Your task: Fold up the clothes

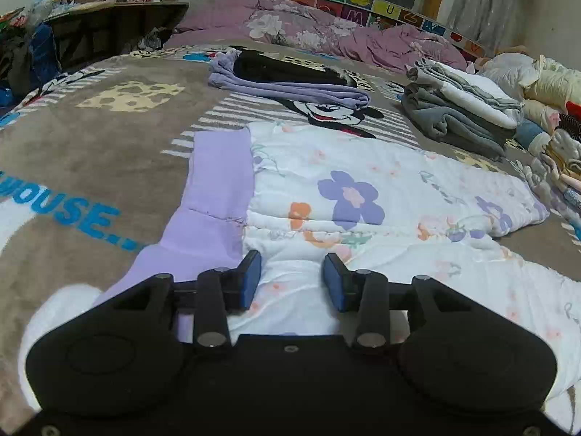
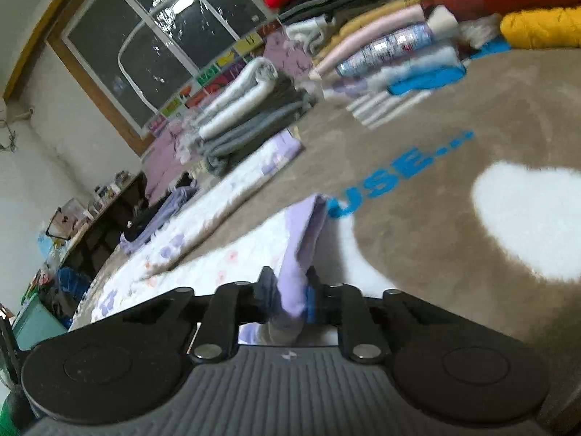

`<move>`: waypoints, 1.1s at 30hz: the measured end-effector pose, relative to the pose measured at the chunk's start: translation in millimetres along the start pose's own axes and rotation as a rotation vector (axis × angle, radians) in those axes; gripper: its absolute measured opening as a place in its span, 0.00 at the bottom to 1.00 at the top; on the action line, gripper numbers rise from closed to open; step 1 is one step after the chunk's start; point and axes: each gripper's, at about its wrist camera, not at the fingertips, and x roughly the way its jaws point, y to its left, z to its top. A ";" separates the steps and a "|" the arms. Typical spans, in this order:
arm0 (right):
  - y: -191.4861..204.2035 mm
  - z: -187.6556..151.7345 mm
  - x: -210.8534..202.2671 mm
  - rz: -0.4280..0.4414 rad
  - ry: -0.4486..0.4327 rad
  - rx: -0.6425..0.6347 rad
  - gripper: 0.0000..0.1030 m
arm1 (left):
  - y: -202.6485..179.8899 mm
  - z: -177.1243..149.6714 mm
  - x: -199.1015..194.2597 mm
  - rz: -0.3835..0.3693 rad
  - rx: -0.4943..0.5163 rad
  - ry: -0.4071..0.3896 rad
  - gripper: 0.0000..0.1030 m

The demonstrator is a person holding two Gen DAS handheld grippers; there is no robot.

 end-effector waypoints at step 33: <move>74.8 -11.4 -55.0 -0.088 -0.099 -0.799 0.41 | -14.5 -13.7 -105.6 0.018 0.461 -0.059 0.70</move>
